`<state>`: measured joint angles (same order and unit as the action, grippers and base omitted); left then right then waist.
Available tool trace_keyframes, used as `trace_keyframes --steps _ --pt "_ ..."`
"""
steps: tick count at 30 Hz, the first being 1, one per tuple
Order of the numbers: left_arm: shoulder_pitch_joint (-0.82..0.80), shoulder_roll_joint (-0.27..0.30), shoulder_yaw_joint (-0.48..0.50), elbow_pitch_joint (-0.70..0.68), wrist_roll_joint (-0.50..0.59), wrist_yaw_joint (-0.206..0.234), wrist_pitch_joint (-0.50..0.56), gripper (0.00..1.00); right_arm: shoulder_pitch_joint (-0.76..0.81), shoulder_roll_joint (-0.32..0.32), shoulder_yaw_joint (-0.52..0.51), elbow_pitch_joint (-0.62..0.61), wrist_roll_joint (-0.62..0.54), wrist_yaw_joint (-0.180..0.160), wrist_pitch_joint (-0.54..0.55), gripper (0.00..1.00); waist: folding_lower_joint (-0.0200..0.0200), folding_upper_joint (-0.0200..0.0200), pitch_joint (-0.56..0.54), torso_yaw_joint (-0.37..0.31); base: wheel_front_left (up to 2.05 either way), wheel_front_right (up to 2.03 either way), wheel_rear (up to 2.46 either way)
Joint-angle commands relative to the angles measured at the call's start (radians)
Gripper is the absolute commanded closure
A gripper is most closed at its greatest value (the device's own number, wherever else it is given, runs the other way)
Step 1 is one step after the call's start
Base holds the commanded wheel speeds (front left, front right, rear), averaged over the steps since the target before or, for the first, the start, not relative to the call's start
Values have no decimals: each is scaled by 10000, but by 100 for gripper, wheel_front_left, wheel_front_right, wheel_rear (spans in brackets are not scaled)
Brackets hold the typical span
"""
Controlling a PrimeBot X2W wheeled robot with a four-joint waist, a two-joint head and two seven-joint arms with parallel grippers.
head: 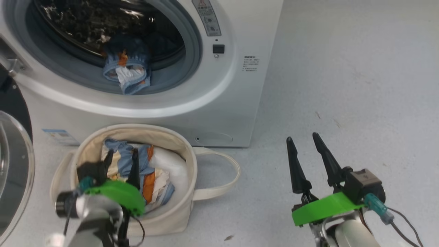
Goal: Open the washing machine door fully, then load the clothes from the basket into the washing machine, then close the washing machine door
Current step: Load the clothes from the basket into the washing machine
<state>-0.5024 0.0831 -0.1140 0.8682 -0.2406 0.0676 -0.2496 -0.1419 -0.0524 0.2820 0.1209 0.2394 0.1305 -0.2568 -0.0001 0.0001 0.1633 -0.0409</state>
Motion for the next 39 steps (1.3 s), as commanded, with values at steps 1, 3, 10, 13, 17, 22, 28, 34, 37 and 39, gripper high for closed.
trace_keyframes --steps 1,3,10,13,17,22,28,34,37,39 --pt "146 160 360 -483 58 119 -120 0 49 22 230 -258 56 2 -49 0 2 -1 -187 69 0 0 0" --pt "727 67 438 -1007 23 164 -120 0 132 22 225 -243 58 2 -49 0 2 -1 -295 85 0 0 0" --pt "2412 -129 652 -3159 310 529 -121 0 335 22 125 -222 75 2 -49 0 2 -1 -577 127 0 0 0" --pt "2882 -199 736 -3807 372 620 -121 0 380 22 128 -196 71 2 -49 0 2 -1 -659 161 0 0 0" --pt "3205 -257 719 -4155 452 693 -121 0 401 22 164 -176 78 2 -49 0 2 -1 -735 202 0 0 0" --pt "3297 -287 637 -4336 653 798 -121 0 417 22 208 -179 72 2 -49 0 2 -1 -757 224 0 0 0" --pt "3291 -306 621 -4273 646 803 -122 0 374 22 207 -197 54 2 -49 0 2 -1 -592 167 0 0 0" --pt "2603 -316 510 -3642 490 634 -122 0 188 22 202 -307 7 2 -49 0 2 -1 -10 93 0 0 0" --pt "2148 -319 536 -3395 231 508 -122 0 101 22 185 -345 -31 2 -49 0 2 -1 271 70 0 0 0" --pt "1629 -322 563 -3077 4 422 -122 0 5 22 179 -386 -66 2 -49 0 2 -1 573 26 0 0 0"
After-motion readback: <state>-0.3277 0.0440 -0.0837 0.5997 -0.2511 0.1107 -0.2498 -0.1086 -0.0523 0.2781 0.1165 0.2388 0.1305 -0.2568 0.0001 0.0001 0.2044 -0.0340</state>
